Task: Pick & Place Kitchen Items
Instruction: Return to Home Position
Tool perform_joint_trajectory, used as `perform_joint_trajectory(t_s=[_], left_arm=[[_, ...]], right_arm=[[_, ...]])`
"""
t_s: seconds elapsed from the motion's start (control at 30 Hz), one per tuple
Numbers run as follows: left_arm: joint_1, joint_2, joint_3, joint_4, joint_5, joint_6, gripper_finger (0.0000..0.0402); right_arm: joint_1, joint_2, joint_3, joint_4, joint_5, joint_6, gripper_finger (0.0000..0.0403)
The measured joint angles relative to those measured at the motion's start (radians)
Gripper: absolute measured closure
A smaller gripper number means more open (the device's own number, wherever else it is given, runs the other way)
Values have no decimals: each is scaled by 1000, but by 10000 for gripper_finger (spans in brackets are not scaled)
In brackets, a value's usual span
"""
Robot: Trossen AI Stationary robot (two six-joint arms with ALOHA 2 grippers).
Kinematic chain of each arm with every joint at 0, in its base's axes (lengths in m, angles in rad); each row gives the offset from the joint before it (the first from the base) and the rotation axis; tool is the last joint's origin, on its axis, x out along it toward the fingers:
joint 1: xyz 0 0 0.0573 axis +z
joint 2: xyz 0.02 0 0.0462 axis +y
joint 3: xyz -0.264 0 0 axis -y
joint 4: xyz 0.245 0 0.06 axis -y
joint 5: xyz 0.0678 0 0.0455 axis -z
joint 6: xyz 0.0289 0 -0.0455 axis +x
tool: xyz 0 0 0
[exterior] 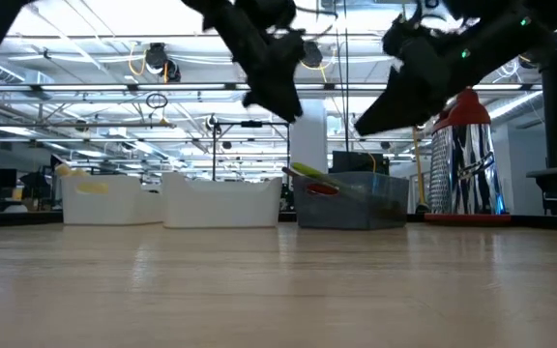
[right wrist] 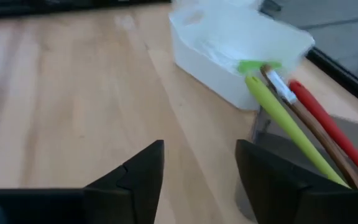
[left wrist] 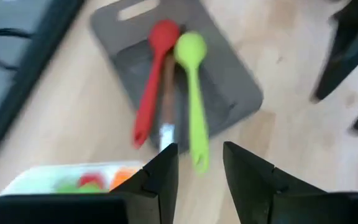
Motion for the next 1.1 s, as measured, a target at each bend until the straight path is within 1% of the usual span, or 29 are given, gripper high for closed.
perform_joint_trajectory(t_s=[0.07,0.13,0.33,0.43,0.5,0.6,0.73,0.87,0.93,1.0,1.1], left_arm=[[-27,-40,0,-34,-79,10,274],[-53,-88,0,-66,-124,27,275],[-130,-238,0,-80,-152,68,275],[-167,-312,0,-88,-177,77,275],[-195,-355,-1,-92,-200,96,275],[-240,-440,-49,-118,-263,121,275],[-294,-571,-192,-101,-378,153,275],[-331,-722,-386,-63,-394,136,275],[-351,-803,-496,1,-397,119,275],[-368,-881,-608,41,-397,112,275],[-394,-1002,-758,143,-400,93,275]], right_arm=[[19,-44,0,-29,0,-2,215],[38,-91,0,-60,0,-2,221],[105,-250,1,-216,0,6,236],[131,-312,1,-236,1,5,248],[148,-351,0,-255,3,5,258],[170,-400,1,-279,3,5,279],[193,-449,1,-293,3,-2,318],[204,-485,1,-327,0,-19,366],[207,-497,0,-358,-2,-52,390],[206,-505,1,-361,-37,-96,398],[206,-515,1,-367,-139,-176,392]])
